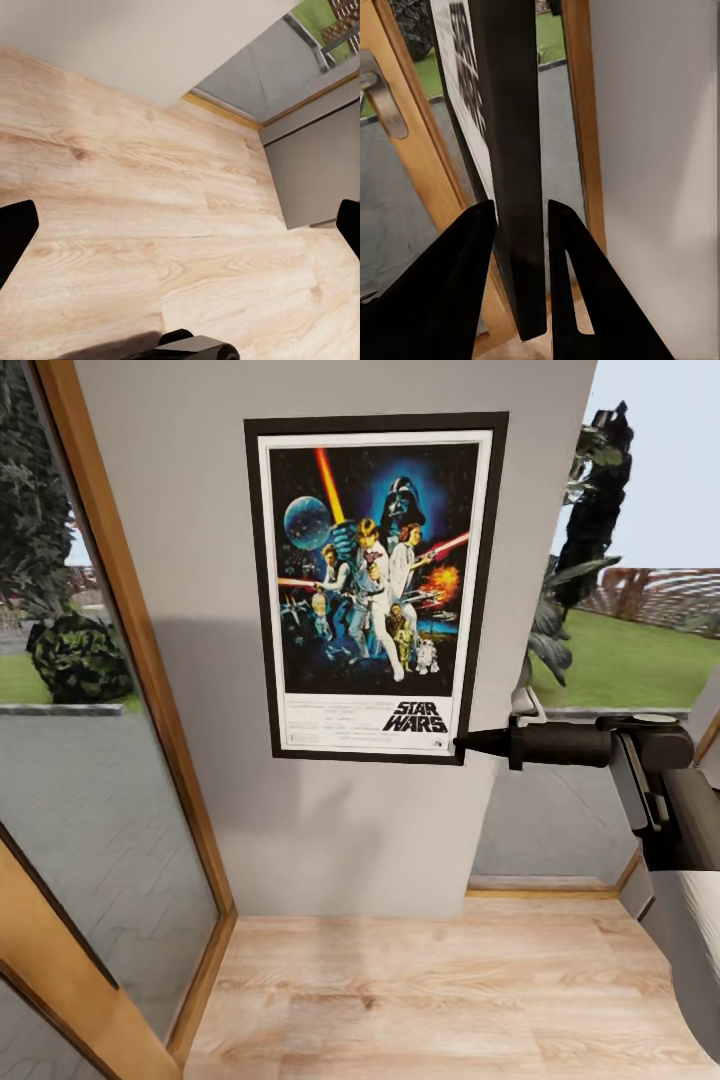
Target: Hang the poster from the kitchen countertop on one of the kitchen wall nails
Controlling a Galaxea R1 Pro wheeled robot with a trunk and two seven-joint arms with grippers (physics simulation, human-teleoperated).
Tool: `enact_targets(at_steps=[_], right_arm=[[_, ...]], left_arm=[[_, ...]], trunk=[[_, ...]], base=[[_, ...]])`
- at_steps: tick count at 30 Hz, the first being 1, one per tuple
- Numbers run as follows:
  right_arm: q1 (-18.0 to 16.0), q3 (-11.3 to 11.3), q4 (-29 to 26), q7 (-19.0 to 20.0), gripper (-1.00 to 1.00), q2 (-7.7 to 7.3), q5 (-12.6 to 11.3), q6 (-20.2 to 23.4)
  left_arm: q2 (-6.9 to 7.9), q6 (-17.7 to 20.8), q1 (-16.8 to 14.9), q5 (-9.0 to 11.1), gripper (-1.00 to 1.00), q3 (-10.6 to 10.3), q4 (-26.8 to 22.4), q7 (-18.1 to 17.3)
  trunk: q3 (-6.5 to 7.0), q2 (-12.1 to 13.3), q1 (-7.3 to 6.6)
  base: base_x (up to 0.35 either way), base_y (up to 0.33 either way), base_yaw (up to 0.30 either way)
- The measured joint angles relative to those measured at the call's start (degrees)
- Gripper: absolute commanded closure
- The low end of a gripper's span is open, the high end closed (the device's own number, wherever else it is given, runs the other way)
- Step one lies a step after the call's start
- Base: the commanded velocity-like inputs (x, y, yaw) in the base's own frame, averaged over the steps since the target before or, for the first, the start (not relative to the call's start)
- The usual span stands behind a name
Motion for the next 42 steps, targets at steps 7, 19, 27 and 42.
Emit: enact_targets(at_steps=[7, 19, 27, 42], right_arm=[[0.0, 0.0, 0.0, 0.0, 1.0, 0.0, 0.0, 0.0], [0.0, 0.0, 0.0, 0.0, 1.0, 0.0, 0.1, 0.0], [0.0, 0.0, 0.0, 0.0, 1.0, 0.0, 0.1, 0.0], [0.0, 0.0, 0.0, 0.0, 1.0, 0.0, 0.1, 0.0]], left_arm=[[0.0, 0.0, 0.0, 0.0, -1.0, 0.0, 0.0, 0.0], [0.0, 0.0, 0.0, 0.0, -1.0, 0.0, 0.0, 0.0], [0.0, 0.0, 0.0, 0.0, -1.0, 0.0, 0.0, 0.0], [0.0, 0.0, 0.0, 0.0, -1.0, 0.0, 0.0, 0.0]], trunk=[[0.0, 0.0, 0.0], [0.0, 0.0, 0.01], [0.0, 0.0, 0.03], [0.0, 0.0, 0.02]], base=[[0.315, 0.132, 0.0], [0.164, 0.033, 0.0], [0.176, 0.001, 0.0], [0.152, 0.0, 0.0]])
